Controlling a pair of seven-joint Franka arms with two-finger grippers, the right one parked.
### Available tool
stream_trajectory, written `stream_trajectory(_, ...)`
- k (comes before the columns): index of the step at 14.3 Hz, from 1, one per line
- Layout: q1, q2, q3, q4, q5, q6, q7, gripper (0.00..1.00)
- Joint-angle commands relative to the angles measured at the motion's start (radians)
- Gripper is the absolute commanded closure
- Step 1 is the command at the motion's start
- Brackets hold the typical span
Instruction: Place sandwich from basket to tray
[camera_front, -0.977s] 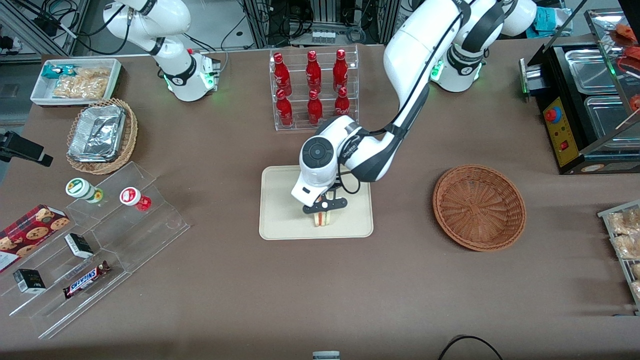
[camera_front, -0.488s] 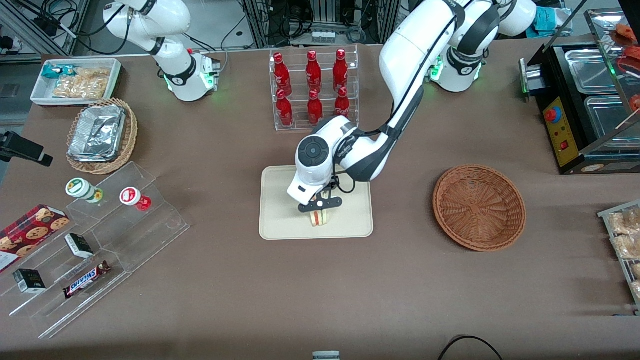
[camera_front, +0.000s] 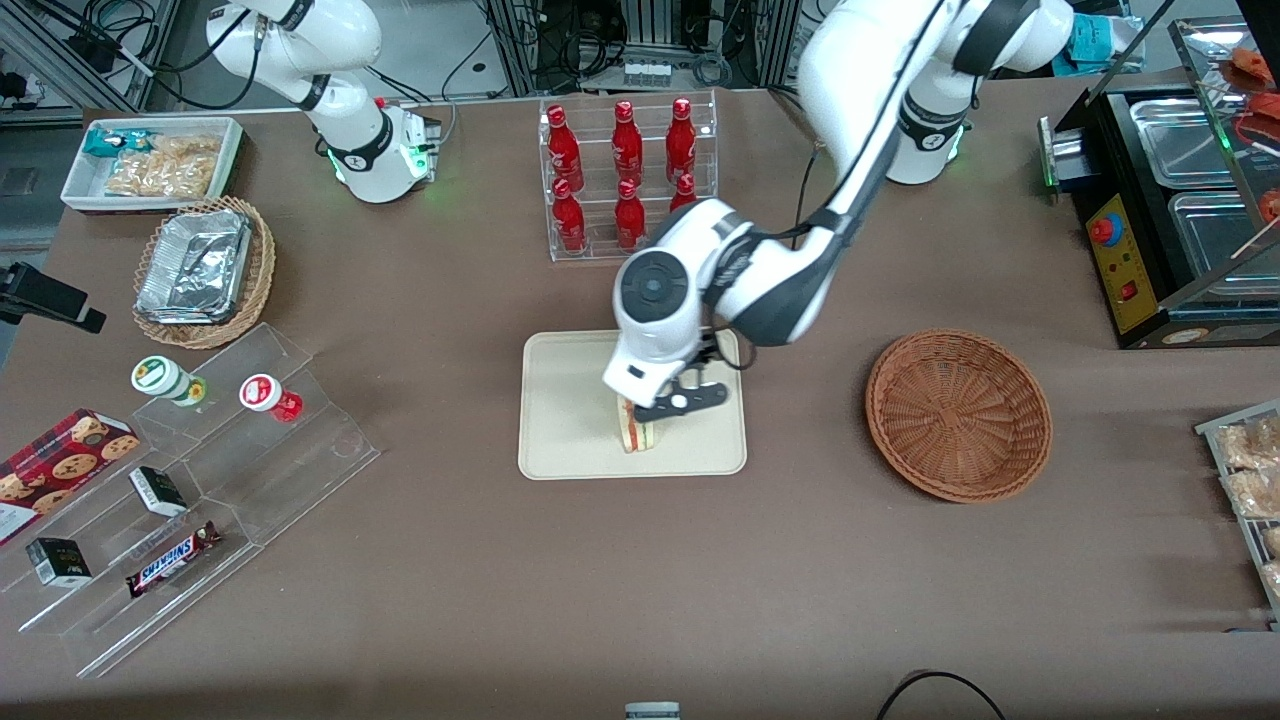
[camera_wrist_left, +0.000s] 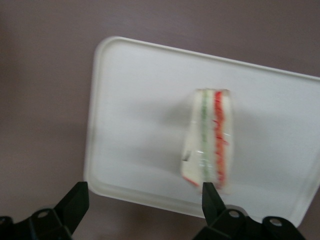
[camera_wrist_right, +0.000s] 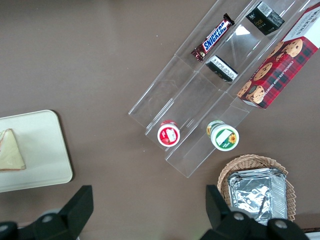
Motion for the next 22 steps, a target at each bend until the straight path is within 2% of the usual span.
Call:
stream_trajectory(1, 0.077, -0.127, -0.004, -0.176, 0.005, 0.004, 0.092, 0.00)
stream_trajectory(10, 0.332, -0.484, -0.003, -0.498, 0.010, -0.044, 0.462, 0.00)
stream_trajectory(16, 0.465, -0.612, -0.004, -0.477, 0.010, -0.195, 0.679, 0.00)
stream_trajectory(19, 0.569, -0.641, -0.022, -0.410, 0.010, -0.282, 0.817, 0.00)
stream_trajectory(22, 0.652, -0.652, -0.039, -0.331, 0.010, -0.316, 0.875, 0.00)
